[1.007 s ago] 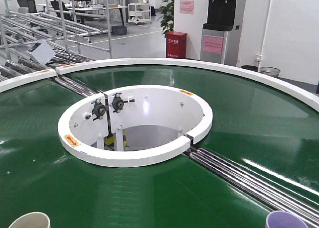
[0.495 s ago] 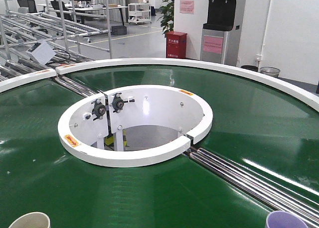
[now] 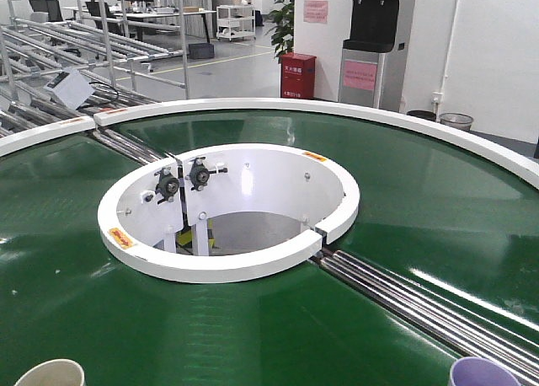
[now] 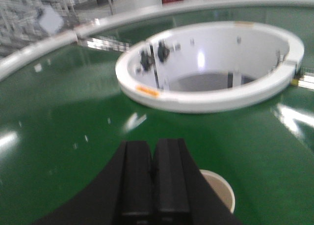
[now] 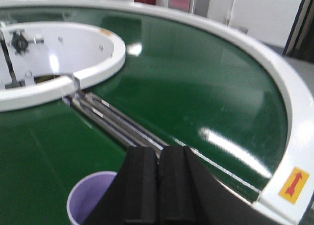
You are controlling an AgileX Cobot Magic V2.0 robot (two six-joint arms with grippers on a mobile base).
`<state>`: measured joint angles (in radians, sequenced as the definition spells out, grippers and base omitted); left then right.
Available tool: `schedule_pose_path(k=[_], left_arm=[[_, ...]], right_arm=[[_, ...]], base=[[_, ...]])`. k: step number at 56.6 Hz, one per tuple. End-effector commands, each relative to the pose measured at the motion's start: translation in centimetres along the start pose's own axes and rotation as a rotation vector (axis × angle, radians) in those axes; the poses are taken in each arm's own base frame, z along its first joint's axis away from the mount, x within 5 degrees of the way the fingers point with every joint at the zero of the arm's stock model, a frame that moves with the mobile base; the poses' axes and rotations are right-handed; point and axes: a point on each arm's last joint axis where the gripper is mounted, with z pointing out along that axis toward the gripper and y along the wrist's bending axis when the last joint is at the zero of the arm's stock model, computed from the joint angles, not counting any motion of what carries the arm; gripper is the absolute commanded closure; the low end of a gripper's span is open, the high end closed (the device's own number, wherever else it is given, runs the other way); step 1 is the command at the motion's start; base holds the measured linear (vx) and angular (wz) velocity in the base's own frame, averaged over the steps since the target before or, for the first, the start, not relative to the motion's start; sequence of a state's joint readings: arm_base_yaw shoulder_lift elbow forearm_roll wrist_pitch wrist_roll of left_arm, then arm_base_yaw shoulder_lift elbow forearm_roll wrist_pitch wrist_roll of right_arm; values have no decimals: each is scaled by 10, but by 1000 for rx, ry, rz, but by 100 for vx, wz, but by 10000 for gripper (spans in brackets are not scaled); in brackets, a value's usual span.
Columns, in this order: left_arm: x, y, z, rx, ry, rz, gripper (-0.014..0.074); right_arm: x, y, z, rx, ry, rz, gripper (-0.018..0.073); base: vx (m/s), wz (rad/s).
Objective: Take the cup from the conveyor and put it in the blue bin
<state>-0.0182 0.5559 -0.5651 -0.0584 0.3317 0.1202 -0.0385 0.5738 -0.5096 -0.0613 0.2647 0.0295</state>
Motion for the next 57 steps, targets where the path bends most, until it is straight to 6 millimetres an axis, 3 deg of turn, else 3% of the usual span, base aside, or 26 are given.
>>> schedule_pose_path(k=[1,12,26,38,57], left_arm=[[-11,2,13,-8,-27,-1,371],[-1,2,39,-1,84,-2,163],[11,1,67,10,224,-9,146],[0,2,99,8,417,-129,146],[2,3,166,35,625,-71,146]], right_arm=[[-15,-1,7,5,-67,-3,487],[-10,-1,20,3,-9,-4,331],[-8,0,25,2,11,-4,106],[-8,0,25,2,11,-4,80],[-8,0,25,2,11,-4,80]], base=[[0,0],[0,0],[0,0],[0,0],[0,0]])
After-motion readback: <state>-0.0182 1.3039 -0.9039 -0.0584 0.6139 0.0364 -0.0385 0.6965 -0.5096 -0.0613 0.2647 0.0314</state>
